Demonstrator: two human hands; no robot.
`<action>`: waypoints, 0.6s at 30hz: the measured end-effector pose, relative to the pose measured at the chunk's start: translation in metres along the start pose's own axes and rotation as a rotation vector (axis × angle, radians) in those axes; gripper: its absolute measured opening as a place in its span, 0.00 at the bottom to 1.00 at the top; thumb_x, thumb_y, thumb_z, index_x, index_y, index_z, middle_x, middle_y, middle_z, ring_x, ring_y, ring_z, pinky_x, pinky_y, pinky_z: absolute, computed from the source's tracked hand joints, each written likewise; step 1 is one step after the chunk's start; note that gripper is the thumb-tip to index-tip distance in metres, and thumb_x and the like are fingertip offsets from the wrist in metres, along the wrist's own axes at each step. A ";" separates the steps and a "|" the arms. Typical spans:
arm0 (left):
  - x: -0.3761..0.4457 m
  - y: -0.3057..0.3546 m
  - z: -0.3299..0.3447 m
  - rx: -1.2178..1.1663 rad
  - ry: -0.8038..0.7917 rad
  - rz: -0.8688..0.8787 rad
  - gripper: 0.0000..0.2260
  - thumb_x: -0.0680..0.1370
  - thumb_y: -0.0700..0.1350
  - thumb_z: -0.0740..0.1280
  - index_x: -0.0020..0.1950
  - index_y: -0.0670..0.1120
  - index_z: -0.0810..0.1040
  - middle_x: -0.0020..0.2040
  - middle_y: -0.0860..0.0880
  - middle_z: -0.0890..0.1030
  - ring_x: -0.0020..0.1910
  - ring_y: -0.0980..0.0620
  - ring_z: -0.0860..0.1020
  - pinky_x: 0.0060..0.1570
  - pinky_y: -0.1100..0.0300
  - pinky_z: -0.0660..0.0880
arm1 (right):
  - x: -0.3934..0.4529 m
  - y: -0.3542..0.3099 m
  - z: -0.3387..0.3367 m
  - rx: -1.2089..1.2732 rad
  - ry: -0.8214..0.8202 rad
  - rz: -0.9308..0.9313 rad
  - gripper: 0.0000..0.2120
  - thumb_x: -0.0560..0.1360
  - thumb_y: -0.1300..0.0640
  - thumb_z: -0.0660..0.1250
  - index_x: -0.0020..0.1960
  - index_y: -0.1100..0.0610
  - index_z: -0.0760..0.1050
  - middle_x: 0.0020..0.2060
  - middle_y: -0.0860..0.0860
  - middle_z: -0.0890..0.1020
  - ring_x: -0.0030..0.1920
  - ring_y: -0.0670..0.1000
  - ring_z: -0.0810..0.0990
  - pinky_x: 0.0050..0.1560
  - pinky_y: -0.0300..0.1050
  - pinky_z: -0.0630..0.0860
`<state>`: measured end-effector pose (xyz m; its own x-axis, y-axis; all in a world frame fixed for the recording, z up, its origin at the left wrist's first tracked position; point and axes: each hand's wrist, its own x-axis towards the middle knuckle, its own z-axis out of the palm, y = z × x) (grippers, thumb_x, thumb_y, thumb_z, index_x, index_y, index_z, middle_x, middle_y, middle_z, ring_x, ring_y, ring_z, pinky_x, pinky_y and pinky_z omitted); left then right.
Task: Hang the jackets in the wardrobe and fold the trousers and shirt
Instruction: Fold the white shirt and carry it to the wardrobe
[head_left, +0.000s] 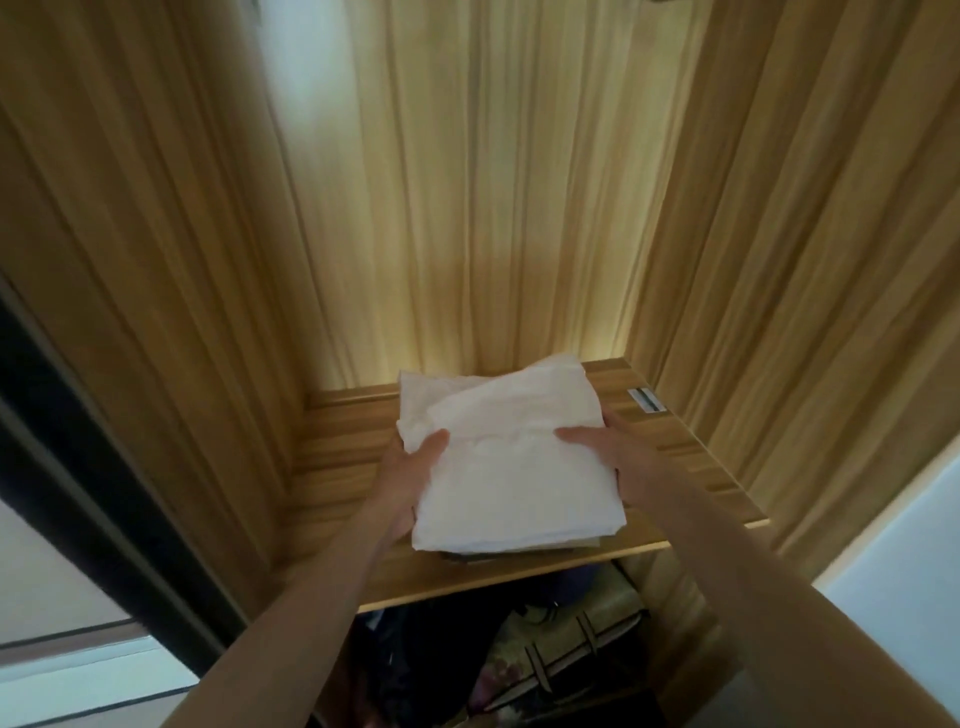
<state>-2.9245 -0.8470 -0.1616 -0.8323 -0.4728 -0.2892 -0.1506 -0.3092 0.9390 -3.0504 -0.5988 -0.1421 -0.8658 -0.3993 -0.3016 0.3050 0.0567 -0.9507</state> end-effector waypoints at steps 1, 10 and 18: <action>0.004 -0.001 -0.001 -0.003 0.016 -0.014 0.15 0.79 0.50 0.75 0.63 0.52 0.78 0.49 0.51 0.88 0.45 0.49 0.88 0.37 0.53 0.84 | 0.008 0.002 0.001 -0.002 0.004 0.018 0.35 0.64 0.54 0.85 0.68 0.46 0.77 0.59 0.52 0.86 0.58 0.60 0.85 0.60 0.65 0.80; 0.027 -0.017 -0.002 0.035 0.039 -0.136 0.17 0.80 0.48 0.74 0.66 0.48 0.76 0.56 0.45 0.86 0.53 0.42 0.85 0.50 0.46 0.84 | 0.043 0.038 0.005 0.001 0.054 0.156 0.29 0.64 0.55 0.85 0.62 0.43 0.80 0.55 0.52 0.86 0.54 0.59 0.84 0.41 0.53 0.80; 0.043 -0.022 0.004 0.077 0.015 -0.126 0.18 0.79 0.50 0.74 0.67 0.46 0.78 0.56 0.44 0.86 0.54 0.42 0.85 0.57 0.42 0.82 | 0.054 0.052 -0.006 0.008 0.105 0.168 0.32 0.67 0.56 0.83 0.68 0.47 0.76 0.60 0.54 0.82 0.58 0.62 0.82 0.49 0.58 0.80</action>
<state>-2.9592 -0.8569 -0.1935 -0.7963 -0.4466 -0.4080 -0.2945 -0.3030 0.9063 -3.0834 -0.6122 -0.2086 -0.8386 -0.2875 -0.4627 0.4518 0.1075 -0.8856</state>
